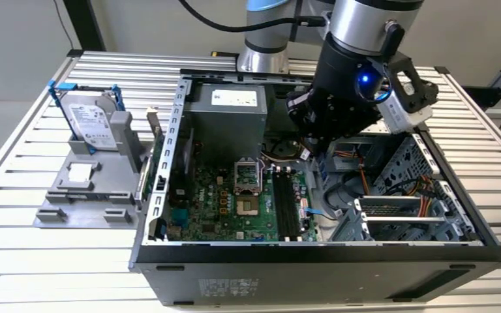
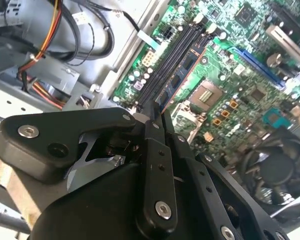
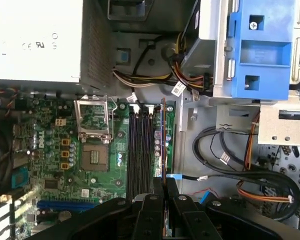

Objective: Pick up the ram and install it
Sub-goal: 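Insert the ram into the slot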

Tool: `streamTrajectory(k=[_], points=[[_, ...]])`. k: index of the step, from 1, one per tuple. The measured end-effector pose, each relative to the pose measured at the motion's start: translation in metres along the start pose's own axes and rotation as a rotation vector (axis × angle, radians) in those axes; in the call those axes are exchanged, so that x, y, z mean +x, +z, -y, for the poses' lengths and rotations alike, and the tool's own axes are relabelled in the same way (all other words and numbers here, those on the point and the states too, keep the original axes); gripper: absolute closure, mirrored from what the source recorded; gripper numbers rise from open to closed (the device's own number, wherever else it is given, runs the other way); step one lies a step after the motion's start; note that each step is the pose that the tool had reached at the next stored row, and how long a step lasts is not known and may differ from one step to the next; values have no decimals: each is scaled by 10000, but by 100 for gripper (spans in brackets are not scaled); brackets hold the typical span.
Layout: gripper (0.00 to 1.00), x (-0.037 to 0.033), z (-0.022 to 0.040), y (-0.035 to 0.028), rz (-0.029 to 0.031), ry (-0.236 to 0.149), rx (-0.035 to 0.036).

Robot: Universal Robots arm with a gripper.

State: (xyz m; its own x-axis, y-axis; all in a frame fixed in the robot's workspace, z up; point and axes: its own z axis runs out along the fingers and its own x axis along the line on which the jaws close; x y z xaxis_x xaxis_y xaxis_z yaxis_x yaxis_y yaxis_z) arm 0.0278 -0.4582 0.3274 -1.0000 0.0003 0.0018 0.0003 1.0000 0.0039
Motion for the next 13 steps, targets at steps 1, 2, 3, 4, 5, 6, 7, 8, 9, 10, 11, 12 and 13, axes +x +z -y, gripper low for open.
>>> streamTrajectory(k=[1, 2, 3, 4, 5, 6, 7, 8, 9, 10, 11, 12, 13], points=[[100, 0, 0, 19, 0, 144, -1], [100, 0, 0, 38, 2, 259, -2], [100, 0, 0, 55, 2, 332, -2], [100, 0, 0, 72, 3, 384, -6], [100, 1, 0, 75, 2, 397, -8], [100, 1, 0, 74, -1, 398, -7], [100, 1, 0, 74, -5, 399, -7], [100, 1, 0, 83, -4, 399, -9], [100, 5, 0, 101, 5, 397, -11], [100, 8, 0, 119, 7, 397, -10], [100, 7, 1, 136, 8, 395, -8], [100, 8, 2, 154, 9, 394, -9], [100, 9, 4, 172, 9, 393, -10]])
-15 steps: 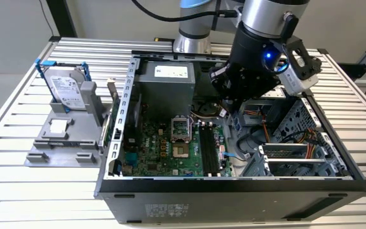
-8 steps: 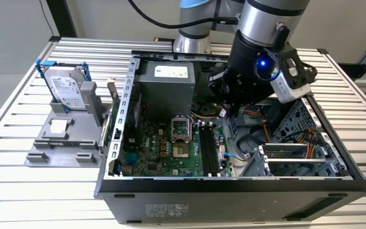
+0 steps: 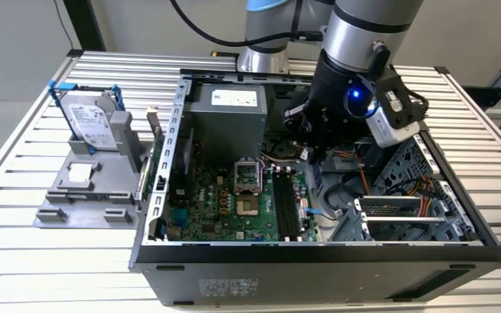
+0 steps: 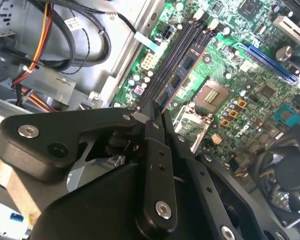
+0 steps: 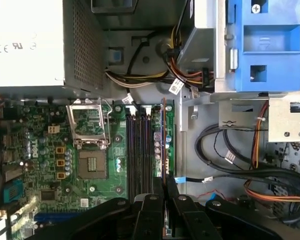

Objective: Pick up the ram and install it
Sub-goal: 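Insert the ram into the slot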

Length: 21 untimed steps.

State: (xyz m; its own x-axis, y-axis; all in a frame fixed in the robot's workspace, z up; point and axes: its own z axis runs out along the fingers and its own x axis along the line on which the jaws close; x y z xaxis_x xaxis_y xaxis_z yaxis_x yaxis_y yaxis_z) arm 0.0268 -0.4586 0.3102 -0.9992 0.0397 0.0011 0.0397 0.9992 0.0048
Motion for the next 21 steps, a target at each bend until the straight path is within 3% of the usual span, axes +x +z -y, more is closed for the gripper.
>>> streamTrajectory(k=[21], points=[[100, 39, 70, 381, 0, 1, 4]])
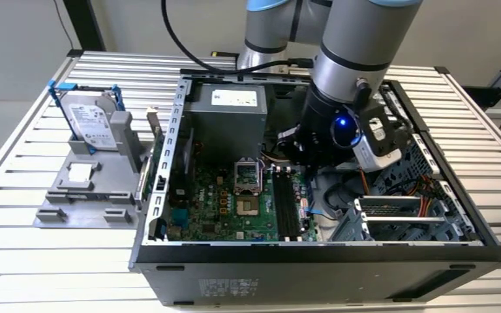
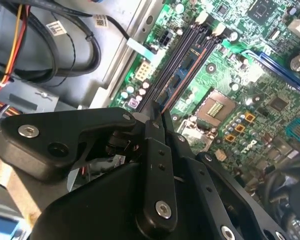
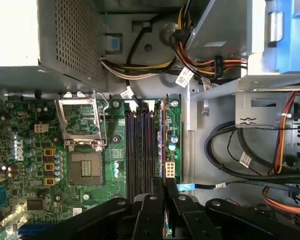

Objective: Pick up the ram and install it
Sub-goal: 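Insert the ram into the slot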

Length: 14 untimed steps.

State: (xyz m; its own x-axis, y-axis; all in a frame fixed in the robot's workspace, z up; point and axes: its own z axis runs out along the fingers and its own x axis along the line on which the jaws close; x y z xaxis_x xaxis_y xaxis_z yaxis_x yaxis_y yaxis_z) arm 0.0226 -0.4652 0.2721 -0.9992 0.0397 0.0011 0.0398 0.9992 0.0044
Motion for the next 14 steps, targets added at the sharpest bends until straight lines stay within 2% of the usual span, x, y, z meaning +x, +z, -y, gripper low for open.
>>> streamTrajectory(k=[7, 14], points=[[100, 7, 66, 98, 0, -1, -1], [100, 20, 88, 221, 0, -1, 0]])
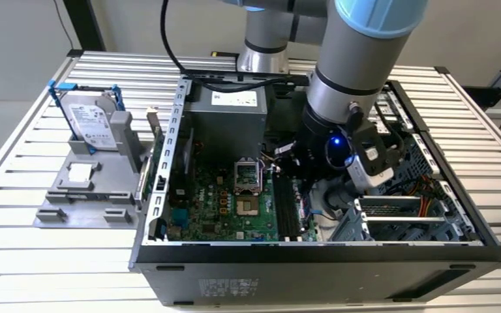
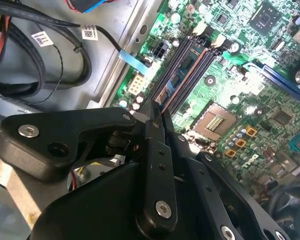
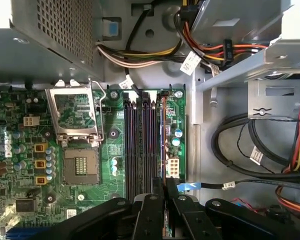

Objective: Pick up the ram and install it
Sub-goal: 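Insert the ram into the slot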

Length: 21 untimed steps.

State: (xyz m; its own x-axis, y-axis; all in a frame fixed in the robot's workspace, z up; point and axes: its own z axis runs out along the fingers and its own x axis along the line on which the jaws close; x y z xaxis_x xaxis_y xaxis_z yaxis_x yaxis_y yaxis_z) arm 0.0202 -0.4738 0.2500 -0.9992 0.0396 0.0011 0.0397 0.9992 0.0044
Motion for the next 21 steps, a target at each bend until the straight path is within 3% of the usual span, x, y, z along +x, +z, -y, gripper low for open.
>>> streamTrajectory(k=[9, 16, 21], points=[[100, 18, 16, 149, 0, 1, -1], [100, 39, 26, 190, 0, 0, 3], [100, 43, 28, 259, 0, 0, 11]])
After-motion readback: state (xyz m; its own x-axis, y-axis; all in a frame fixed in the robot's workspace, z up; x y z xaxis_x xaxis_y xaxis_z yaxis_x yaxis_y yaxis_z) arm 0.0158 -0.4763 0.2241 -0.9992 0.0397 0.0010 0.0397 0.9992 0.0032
